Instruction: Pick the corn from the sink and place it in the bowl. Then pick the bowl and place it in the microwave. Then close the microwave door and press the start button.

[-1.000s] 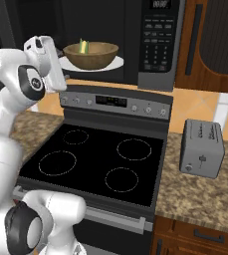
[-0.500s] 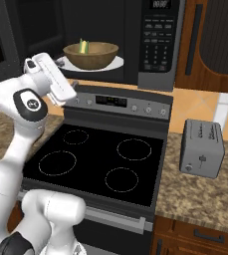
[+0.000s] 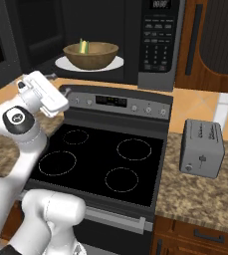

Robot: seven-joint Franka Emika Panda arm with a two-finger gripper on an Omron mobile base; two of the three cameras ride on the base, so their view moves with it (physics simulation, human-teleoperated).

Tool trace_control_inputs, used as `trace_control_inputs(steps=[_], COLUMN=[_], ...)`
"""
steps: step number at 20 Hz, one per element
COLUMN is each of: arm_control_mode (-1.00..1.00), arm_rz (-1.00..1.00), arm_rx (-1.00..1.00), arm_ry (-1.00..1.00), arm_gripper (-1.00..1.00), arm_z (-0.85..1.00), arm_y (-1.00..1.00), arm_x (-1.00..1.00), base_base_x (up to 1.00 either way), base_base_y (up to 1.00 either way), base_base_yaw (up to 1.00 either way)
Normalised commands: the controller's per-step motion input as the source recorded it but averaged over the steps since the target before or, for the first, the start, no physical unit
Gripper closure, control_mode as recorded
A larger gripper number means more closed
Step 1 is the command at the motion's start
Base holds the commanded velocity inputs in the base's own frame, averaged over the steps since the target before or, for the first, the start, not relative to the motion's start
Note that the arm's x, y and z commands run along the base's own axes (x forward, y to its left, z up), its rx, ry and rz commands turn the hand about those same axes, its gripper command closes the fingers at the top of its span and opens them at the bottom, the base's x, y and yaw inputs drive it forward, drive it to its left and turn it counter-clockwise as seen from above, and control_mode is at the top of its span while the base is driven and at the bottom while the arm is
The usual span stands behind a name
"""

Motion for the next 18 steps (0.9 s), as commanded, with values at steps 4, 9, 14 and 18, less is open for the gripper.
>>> trace_control_inputs(steps=[4,9,14,18], arm_control_mode=[-1.00,-1.00,-1.00,-1.00], arm_rz=[-0.02,-0.03,-0.05,-0.11], arm_rx=[-0.16,-0.16,-0.13,-0.18], arm_ry=[0.00,-0.01,0.00,0.00], arm_gripper=[-1.00,-1.00,-1.00,-1.00], arm_z=[-0.02,-0.04,-0.03,-0.36], arm_y=[0.26,0.43,0.57,0.53], arm_x=[-0.03,-0.01,0.00,0.13], base_base_x=[0.00,0.00,0.00,0.00], base_base_y=[0.00,0.00,0.00,0.00], base_base_yaw=[0.00,0.00,0.00,0.00])
